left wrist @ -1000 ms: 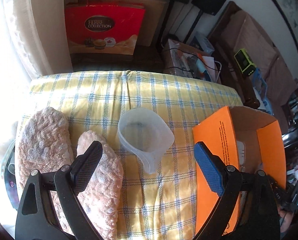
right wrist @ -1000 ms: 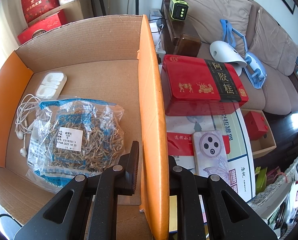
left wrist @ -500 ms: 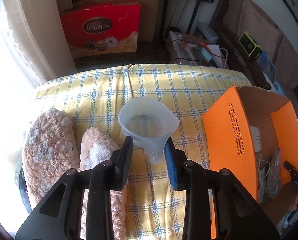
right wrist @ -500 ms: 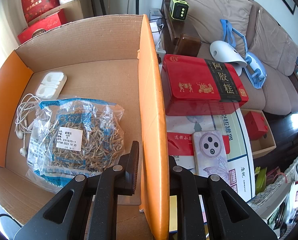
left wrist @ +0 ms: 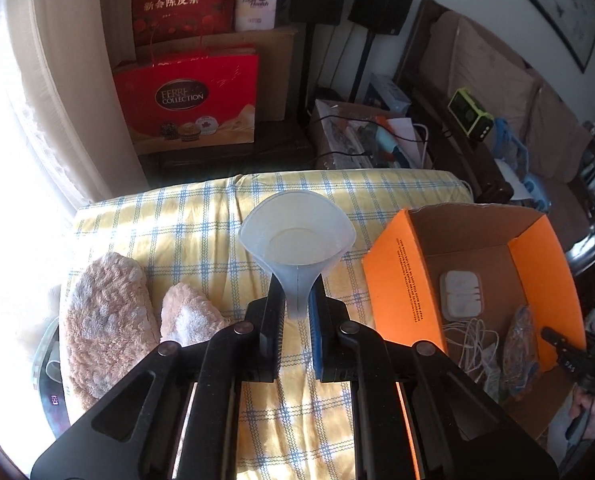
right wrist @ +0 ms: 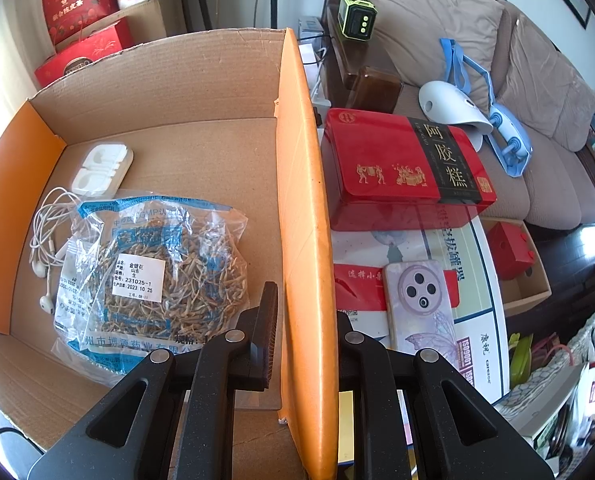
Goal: Organize objects
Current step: 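Carry the funnel cup into the box and open the left gripper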
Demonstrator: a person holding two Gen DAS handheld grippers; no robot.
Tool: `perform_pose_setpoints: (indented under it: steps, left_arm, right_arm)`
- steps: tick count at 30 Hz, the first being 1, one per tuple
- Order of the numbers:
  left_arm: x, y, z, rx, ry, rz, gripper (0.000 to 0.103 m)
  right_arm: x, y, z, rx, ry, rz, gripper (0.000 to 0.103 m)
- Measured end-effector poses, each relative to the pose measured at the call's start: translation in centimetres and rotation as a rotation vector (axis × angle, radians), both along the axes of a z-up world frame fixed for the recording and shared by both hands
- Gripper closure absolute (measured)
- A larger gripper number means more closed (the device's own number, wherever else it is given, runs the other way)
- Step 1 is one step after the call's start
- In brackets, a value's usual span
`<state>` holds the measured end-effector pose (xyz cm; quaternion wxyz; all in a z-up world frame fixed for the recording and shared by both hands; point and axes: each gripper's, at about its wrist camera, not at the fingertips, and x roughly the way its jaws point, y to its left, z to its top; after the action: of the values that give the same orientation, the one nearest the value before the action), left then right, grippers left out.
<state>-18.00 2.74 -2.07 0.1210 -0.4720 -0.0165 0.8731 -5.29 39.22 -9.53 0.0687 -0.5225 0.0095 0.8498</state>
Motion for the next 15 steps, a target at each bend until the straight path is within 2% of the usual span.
perform_pose_setpoints:
  steps: [9,12,15]
  left_arm:
    - [2.5,4.8,5.4,0.056,0.094,-0.135,0.093]
    - [3.0,6.6,5.8,0.066,0.088,-0.185,0.093]
    - [3.2,8.5,5.2,0.040,0.078,-0.217,0.093]
  right_arm:
    - [0.0,0.0,0.0,-0.001,0.001,-0.001,0.087]
    - [0.1,0.0,0.0,-0.002,0.001,-0.001,0.087]
    - [0.1,0.0,0.0,-0.002,0.001,-0.002,0.087]
